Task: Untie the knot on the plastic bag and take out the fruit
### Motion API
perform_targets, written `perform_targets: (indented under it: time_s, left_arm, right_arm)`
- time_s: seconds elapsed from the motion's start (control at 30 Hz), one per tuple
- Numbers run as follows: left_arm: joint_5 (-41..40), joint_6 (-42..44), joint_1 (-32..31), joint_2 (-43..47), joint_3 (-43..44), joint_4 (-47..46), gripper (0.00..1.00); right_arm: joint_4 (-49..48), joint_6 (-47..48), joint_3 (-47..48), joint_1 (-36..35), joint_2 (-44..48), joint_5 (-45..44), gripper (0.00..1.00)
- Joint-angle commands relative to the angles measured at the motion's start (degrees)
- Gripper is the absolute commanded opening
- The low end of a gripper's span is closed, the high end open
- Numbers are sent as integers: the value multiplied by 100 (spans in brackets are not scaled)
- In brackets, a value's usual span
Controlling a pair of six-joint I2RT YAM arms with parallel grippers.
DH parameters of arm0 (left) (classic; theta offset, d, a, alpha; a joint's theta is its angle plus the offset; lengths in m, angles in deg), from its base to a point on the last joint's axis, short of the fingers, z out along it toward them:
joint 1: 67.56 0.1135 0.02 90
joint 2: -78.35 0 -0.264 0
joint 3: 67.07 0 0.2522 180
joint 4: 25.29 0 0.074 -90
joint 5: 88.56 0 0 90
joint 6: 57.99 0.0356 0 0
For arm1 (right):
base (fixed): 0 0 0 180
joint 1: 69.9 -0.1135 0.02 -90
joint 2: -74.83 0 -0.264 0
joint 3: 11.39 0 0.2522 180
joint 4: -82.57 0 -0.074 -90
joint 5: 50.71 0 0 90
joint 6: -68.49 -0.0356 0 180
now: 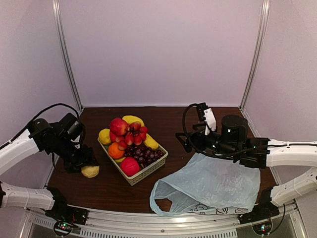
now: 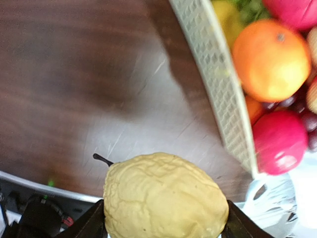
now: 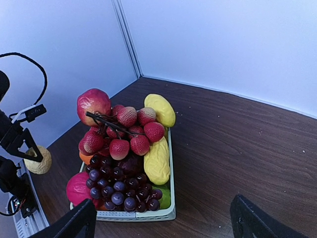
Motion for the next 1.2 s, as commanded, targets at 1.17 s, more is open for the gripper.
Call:
perform_targets:
  time_s: [1.17]
  left_arm:
    - [4754,1550,3608,-247,-1718,-5418,47]
  right_arm:
    - [1208,-544,894,-138,-101,-616,92]
